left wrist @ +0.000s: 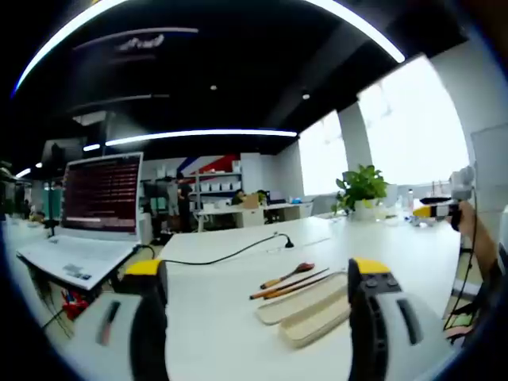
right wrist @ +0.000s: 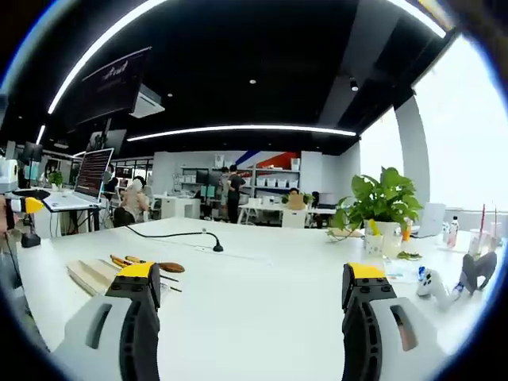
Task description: Arrange the utensils inside the cutlery case until each visible utensil rests in its matching compartment.
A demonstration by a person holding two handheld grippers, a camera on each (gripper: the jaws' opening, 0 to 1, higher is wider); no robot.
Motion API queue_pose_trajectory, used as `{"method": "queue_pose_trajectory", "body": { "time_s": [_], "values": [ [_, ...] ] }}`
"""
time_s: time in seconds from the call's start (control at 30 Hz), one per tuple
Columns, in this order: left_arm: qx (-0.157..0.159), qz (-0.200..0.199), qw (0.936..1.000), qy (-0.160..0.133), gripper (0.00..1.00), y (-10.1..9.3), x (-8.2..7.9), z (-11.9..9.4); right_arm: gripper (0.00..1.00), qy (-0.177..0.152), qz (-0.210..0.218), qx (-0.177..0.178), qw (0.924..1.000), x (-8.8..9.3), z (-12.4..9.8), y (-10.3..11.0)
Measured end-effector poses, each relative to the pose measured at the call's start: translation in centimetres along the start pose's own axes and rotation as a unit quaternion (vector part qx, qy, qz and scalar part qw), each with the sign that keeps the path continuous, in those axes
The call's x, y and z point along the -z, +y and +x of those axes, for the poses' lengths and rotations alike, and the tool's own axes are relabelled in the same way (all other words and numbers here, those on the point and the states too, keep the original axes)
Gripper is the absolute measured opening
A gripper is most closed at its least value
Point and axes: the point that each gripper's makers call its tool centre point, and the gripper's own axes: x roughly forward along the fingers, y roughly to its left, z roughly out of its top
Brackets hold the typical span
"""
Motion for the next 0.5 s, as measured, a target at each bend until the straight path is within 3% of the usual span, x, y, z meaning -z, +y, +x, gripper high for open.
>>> {"method": "queue_pose_trajectory", "body": {
  "time_s": [0.4, 0.5],
  "values": [
    [-0.01, 0.007, 0.9999, -0.004, 1.0, 0.6, 0.0, -0.1, 0.99, -0.009, 0.037, 0.027, 0.9989, -0.3, -0.6, -1.6],
    [-0.002, -0.006, 0.9997, -0.023, 1.0, 0.6, -0.7, -0.2, 0.99, -0.003, 0.041, 0.036, 0.9985, 0.0, -0.6, -2.3]
  ]
}}
